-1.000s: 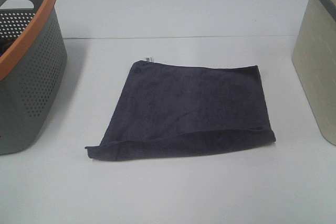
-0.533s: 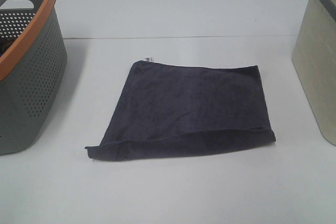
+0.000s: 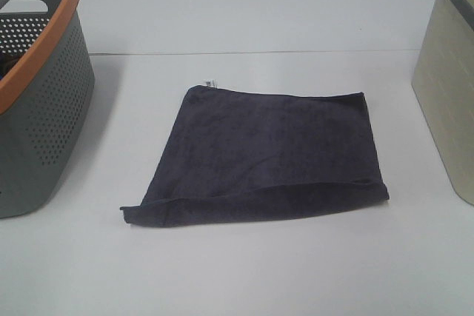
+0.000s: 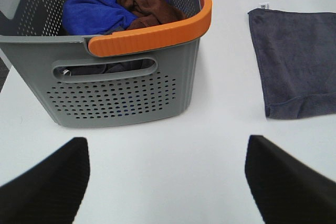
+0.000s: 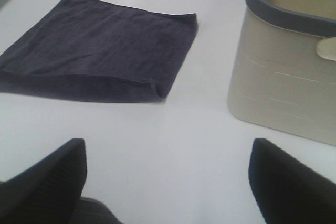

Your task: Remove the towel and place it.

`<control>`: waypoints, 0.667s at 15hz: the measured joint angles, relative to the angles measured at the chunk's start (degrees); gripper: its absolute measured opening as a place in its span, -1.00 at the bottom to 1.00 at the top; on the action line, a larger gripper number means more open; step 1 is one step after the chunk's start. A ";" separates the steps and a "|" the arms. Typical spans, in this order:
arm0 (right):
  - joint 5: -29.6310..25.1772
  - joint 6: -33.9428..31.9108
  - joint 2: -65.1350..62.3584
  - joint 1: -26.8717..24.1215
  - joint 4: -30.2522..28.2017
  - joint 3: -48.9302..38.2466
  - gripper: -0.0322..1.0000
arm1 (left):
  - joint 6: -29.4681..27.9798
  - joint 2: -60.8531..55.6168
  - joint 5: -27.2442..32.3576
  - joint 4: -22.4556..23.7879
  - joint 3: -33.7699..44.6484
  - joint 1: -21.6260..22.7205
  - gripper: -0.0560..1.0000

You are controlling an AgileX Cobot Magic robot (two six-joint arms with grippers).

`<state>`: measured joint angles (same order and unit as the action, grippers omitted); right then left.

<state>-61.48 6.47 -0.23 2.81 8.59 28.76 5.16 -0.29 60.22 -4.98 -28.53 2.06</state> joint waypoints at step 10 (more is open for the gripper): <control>0.06 0.00 0.00 -2.01 0.40 0.00 0.51 | -0.06 0.00 0.00 0.00 0.00 0.00 0.56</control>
<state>-61.42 6.47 -0.23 0.80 9.00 28.76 5.10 -0.29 60.22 -4.98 -28.53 2.06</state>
